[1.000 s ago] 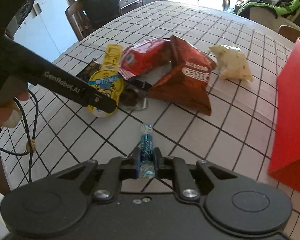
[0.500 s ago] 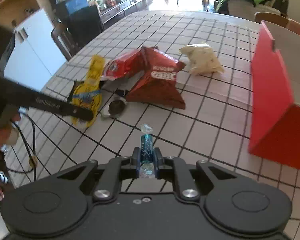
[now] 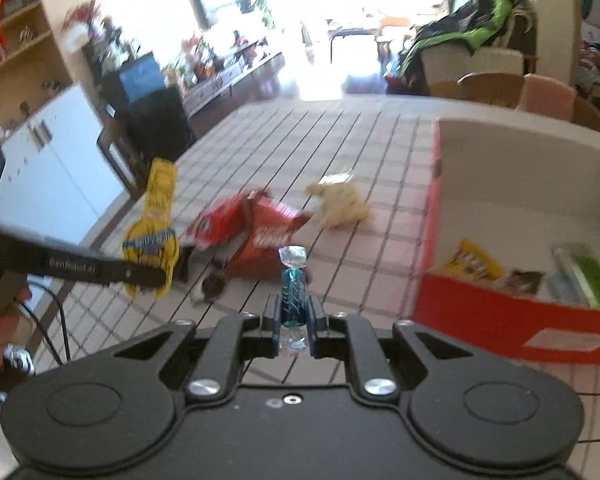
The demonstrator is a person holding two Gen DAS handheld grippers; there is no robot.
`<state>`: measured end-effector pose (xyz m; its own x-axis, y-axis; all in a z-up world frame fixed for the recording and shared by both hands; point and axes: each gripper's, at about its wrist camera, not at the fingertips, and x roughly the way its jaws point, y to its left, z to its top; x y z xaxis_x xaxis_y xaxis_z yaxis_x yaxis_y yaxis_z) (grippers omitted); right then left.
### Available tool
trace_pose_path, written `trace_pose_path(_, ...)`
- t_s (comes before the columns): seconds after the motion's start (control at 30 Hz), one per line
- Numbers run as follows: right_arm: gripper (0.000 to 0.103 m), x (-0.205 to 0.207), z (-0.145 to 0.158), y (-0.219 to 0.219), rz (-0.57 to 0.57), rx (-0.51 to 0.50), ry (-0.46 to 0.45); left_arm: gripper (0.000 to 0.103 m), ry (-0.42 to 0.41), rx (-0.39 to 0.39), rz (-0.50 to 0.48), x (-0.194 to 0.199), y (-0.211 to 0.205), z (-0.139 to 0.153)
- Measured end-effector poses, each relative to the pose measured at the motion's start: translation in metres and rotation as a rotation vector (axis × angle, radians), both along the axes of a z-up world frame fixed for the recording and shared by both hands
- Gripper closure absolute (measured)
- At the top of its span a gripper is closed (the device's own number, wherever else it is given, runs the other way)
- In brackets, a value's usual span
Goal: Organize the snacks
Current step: 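Carry the teal bottle over the box with right tool while left tool grasps yellow minion packet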
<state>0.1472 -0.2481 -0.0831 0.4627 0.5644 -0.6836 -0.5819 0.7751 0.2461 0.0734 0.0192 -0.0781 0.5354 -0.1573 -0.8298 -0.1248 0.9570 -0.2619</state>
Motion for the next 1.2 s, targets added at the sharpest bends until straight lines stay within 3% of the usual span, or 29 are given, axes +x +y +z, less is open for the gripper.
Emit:
trace_pose_path(0.3,0.092,0.036,0.017,-0.067,-0.122,0.016,-0.065,0.093,-0.066,0.019,-0.119,0.044,-0.075,0.033)
trace_pose_path(0.43,0.092,0.04,0.011,-0.093,-0.173,0.045,-0.057,0.094,-0.009,-0.003,-0.097,0.06,-0.081,0.025)
trace_pose_path(0.5,0.092,0.04,0.01,-0.102,-0.19,0.051,-0.05,0.094,0.005,0.031,-0.112,0.067,-0.084,0.024)
trace_pose_path(0.57,0.092,0.042,0.007,-0.11,-0.203,0.061,-0.04,0.093,0.026,0.018,-0.152,0.076,-0.084,0.019)
trace_pose_path(0.8,0.092,0.035,0.001,-0.115,-0.171,0.091,-0.038,0.092,0.127,0.064,-0.105,0.084,-0.083,-0.017)
trace_pose_path(0.87,0.092,0.03,-0.001,-0.115,-0.161,0.102,-0.031,0.081,0.137,0.092,-0.1,0.082,-0.086,-0.026)
trace_pose_path(0.93,0.092,0.028,-0.002,-0.116,-0.154,0.11,-0.015,0.052,0.147,0.101,-0.091,0.083,-0.088,-0.035)
trace_pose_path(1.0,0.092,0.029,-0.003,-0.113,-0.151,0.096,-0.017,0.034,0.14,0.105,-0.07,0.083,-0.089,-0.044)
trace_pose_path(1.13,0.092,0.03,-0.005,-0.113,-0.15,0.092,-0.018,0.033,0.145,0.199,-0.062,0.091,-0.099,-0.065)
trace_pose_path(1.2,0.092,0.031,-0.005,-0.111,-0.149,0.081,-0.024,0.033,0.16,0.204,-0.061,0.094,-0.1,-0.076)
